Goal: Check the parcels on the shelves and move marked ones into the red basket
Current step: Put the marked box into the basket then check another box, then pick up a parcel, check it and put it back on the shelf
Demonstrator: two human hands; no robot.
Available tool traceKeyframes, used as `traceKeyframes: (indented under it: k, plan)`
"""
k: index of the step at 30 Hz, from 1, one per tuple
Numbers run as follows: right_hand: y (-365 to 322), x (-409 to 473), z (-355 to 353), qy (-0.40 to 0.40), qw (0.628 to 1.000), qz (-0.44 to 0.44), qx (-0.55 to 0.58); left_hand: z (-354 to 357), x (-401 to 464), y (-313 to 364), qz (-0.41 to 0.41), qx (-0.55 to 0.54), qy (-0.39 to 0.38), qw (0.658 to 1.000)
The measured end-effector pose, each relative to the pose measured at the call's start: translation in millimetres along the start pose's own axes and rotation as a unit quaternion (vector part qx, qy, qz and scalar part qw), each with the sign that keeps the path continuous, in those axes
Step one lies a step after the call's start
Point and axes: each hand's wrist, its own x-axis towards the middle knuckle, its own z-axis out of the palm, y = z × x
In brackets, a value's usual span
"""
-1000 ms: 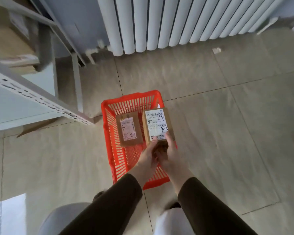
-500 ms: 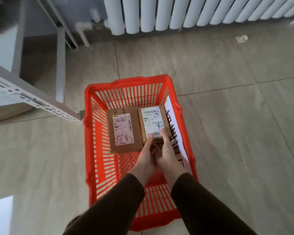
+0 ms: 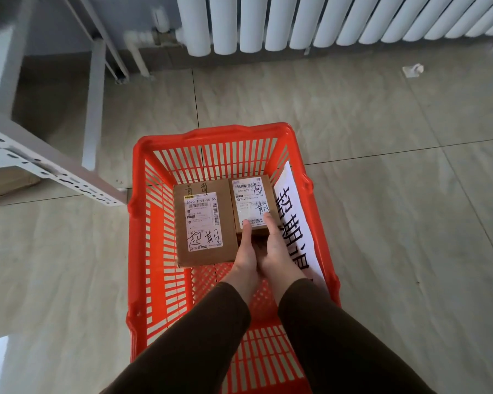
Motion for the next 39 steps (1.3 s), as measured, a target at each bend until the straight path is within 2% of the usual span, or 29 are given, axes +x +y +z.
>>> traceKeyframes:
  k: [2,8,13,16,19,21,26,33,36,39]
  plan:
    - [2,6,-1,-0.003,1.0,-0.005,-0.006,-1,5,-1,-0.001,-0.001,0.024,1.0]
    - [2,9,-6,-0.035,0.999,-0.02,-0.024,-3,18,-6,-0.025,-0.017,0.032,0.999]
    - [-1,-4,-6,-0.033,0.998,-0.021,-0.04,-3,5,-5,0.002,0.031,0.01,0.999]
    - [-5,-20,-7,-0.011,0.999,-0.02,-0.027,-8,-8,-7,-0.012,0.038,0.028,0.999]
    - [-10,-60,-11,-0.008,0.997,-0.029,-0.068,-9,-39,-1,-0.036,0.083,0.027,0.996]
    - [-20,-106,-8,-0.032,0.991,-0.02,-0.126,-6,-74,9,-0.057,0.09,0.031,0.994]
    - [-50,-224,23,-0.042,0.97,-0.05,-0.235,0,-181,49,-0.012,0.119,0.063,0.991]
    - [-83,-411,82,-0.088,0.968,-0.075,-0.223,14,-387,143,0.07,0.122,0.035,0.99]
    - [-99,-500,131,-0.085,0.954,-0.113,-0.265,21,-482,192,0.123,0.134,0.018,0.983]
    - [-105,-587,182,-0.129,0.929,-0.167,-0.303,22,-576,245,0.178,0.125,-0.005,0.976]
